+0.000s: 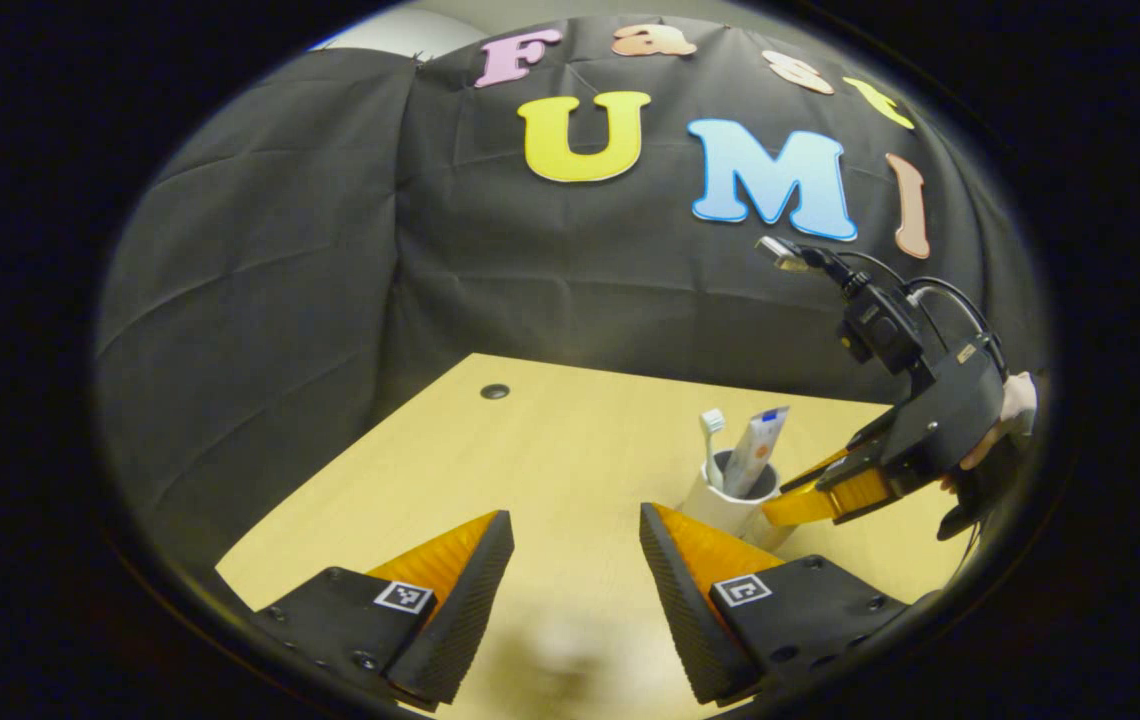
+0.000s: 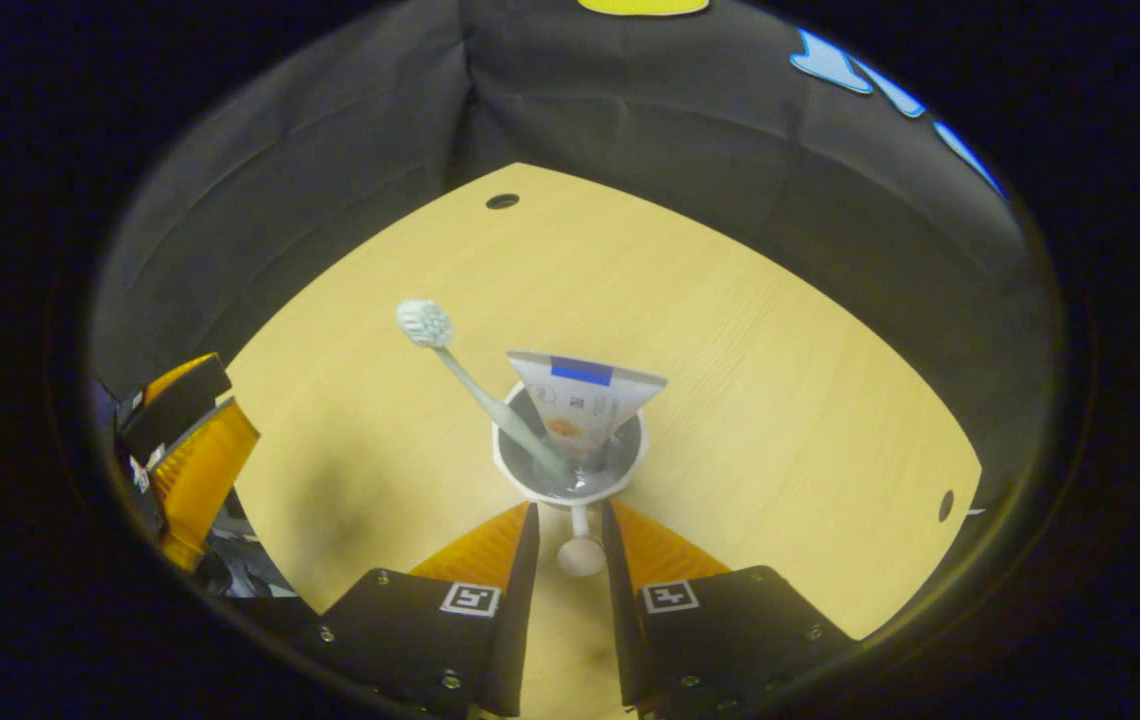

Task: Put the toothbrush and toothpaste on the desktop into the cup, then pick up the cup and place it on the coaster on the desktop.

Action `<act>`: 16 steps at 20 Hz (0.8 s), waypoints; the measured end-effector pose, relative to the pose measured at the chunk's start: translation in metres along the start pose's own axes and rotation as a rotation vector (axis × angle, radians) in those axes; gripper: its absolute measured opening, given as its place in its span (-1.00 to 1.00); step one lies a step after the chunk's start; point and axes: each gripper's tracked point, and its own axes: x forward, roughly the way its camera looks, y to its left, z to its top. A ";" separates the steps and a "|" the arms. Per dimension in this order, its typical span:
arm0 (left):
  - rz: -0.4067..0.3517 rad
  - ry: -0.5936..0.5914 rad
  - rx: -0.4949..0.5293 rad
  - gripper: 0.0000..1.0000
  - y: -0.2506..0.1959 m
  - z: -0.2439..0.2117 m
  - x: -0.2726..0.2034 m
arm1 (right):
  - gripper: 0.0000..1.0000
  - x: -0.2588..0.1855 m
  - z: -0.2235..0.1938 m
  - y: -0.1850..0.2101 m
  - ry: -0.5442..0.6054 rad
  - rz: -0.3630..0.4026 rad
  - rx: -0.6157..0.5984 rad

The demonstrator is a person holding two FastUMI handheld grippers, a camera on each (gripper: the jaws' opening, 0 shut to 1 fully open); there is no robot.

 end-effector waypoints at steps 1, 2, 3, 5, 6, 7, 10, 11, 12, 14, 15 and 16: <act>-0.013 -0.009 0.006 0.73 -0.006 0.004 0.001 | -0.26 -0.017 0.000 -0.002 -0.016 -0.001 0.011; -0.029 -0.018 0.015 0.73 -0.012 0.009 0.003 | -0.26 -0.033 -0.002 -0.005 -0.031 -0.003 0.024; -0.045 -0.029 0.024 0.73 -0.018 0.016 0.004 | -0.26 -0.047 -0.001 -0.007 -0.046 -0.003 0.038; -0.075 -0.054 0.038 0.73 -0.029 0.028 0.006 | -0.27 -0.070 0.000 -0.013 -0.088 -0.014 0.068; -0.091 -0.067 0.043 0.73 -0.033 0.036 0.006 | -0.28 -0.076 -0.003 -0.016 -0.111 -0.029 0.078; -0.105 -0.081 0.049 0.72 -0.038 0.043 0.006 | -0.28 -0.089 -0.004 -0.021 -0.141 -0.056 0.087; -0.142 -0.121 0.074 0.73 -0.051 0.065 0.002 | -0.28 -0.122 -0.015 -0.024 -0.240 -0.125 0.110; -0.152 -0.133 0.082 0.72 -0.055 0.070 0.001 | -0.27 -0.132 -0.016 -0.024 -0.278 -0.145 0.122; -0.161 -0.145 0.086 0.72 -0.058 0.076 -0.002 | -0.28 -0.143 -0.018 -0.026 -0.319 -0.165 0.138; -0.178 -0.171 0.091 0.72 -0.062 0.087 -0.011 | -0.28 -0.172 -0.021 -0.029 -0.416 -0.209 0.171; -0.185 -0.184 0.091 0.72 -0.064 0.093 -0.015 | -0.28 -0.187 -0.024 -0.029 -0.468 -0.231 0.184; -0.192 -0.192 0.096 0.72 -0.065 0.097 -0.019 | -0.27 -0.200 -0.024 -0.032 -0.517 -0.260 0.193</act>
